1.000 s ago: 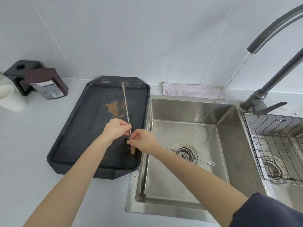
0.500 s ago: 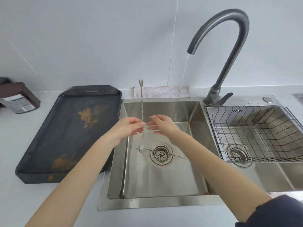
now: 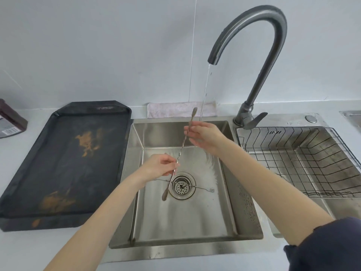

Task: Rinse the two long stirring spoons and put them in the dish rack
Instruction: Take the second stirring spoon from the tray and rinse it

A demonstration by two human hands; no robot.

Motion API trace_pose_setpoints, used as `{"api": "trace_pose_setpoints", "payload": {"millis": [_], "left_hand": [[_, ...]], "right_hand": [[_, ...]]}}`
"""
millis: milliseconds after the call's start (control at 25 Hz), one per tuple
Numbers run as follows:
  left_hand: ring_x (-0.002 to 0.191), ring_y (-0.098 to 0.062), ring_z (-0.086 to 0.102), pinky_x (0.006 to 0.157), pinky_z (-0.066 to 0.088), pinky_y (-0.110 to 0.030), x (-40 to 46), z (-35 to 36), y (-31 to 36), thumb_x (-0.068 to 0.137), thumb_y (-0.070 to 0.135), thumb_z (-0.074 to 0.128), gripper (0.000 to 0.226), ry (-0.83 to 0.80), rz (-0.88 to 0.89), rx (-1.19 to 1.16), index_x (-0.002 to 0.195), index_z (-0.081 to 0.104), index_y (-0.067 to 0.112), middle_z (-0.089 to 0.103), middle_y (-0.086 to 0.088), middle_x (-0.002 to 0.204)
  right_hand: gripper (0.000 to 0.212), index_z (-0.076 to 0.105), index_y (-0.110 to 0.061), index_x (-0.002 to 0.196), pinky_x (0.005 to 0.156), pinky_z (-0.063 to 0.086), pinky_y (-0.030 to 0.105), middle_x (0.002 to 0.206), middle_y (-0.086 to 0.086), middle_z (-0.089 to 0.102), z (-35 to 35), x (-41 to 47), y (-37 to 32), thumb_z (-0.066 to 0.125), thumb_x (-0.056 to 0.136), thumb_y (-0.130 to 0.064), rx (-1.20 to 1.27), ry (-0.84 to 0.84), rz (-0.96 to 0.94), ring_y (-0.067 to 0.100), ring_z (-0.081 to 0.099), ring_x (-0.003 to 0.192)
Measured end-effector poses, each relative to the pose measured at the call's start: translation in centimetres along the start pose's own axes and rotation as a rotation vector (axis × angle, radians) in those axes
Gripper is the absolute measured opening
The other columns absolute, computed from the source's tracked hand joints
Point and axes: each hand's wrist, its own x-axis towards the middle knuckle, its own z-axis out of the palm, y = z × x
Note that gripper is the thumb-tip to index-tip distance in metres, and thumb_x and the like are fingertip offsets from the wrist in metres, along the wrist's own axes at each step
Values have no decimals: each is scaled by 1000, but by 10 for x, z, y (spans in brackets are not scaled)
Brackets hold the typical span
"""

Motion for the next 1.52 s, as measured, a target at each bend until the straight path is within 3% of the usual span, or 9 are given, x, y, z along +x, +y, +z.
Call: {"api": "trace_pose_setpoints", "payload": {"millis": [80, 200, 600, 720, 920, 1080, 1280, 1400, 1520], "left_hand": [[52, 6, 58, 56, 45, -3, 7, 2, 0, 90, 14, 56, 7, -2, -15, -5, 96, 60, 11, 60, 3, 69], [64, -4, 55, 52, 44, -1, 20, 3, 1, 91, 13, 55, 3, -1, -32, -18, 91, 58, 12, 58, 2, 69], [66, -5, 52, 55, 43, -4, 60, 3, 2, 89, 13, 58, 4, 89, -40, -31, 93, 58, 14, 55, 4, 72], [69, -6, 52, 63, 42, -13, 63, 4, 4, 89, 13, 58, 4, 100, -5, -24, 93, 60, 15, 56, 5, 71], [67, -4, 55, 65, 40, -15, 66, 8, 9, 90, 15, 57, 18, 141, 67, -5, 75, 60, 24, 58, 6, 66], [46, 16, 55, 53, 42, 2, 74, 9, 22, 92, 6, 51, 17, 134, 129, 3, 99, 67, 3, 58, 8, 69], [45, 18, 54, 49, 40, 4, 78, 16, 30, 95, 2, 44, 25, 76, 132, -37, 109, 62, -7, 57, 6, 71], [50, 15, 57, 51, 40, 3, 74, 20, 30, 96, 5, 42, 26, 52, 107, -74, 110, 63, -1, 58, 7, 74], [65, 8, 60, 65, 40, -12, 69, 17, 28, 96, 6, 39, 30, -3, 57, -160, 94, 65, 20, 62, 9, 79]], "right_hand": [[17, 56, -11, 104, 69, 48, 23, 90, 0, 65, -11, 12, -9, 45, 96, 0, 69, 16, 9, 14, 63, 86], [21, 56, -17, 87, 69, 48, 22, 87, -3, 65, -22, 27, -21, 46, 96, -1, 64, 30, -13, 8, 63, 80], [17, 58, -18, 79, 63, 51, 14, 81, -4, 66, -25, 54, -36, 53, 94, -13, 31, 75, -125, 5, 64, 73], [17, 60, -20, 78, 57, 52, 12, 76, -4, 66, -24, 55, -41, 54, 94, -17, 21, 149, -174, 3, 65, 65], [16, 59, -18, 79, 60, 57, 10, 77, -1, 66, -22, 52, -41, 58, 90, -7, -18, 99, -234, 2, 65, 63], [17, 60, -20, 77, 56, 54, 8, 69, -7, 68, -22, 47, -37, 61, 89, -7, -60, 104, -248, -4, 65, 54], [16, 61, -17, 74, 52, 53, 8, 67, -5, 67, -30, 42, -53, 60, 90, -16, -60, 150, -319, -3, 65, 50], [12, 60, -18, 78, 52, 53, 8, 71, -3, 68, -28, 40, -57, 61, 90, -16, -57, 143, -354, -3, 66, 50], [13, 59, -20, 78, 47, 51, 9, 69, -2, 67, -24, 41, -57, 60, 90, -14, -118, 192, -412, -4, 65, 48]]}}
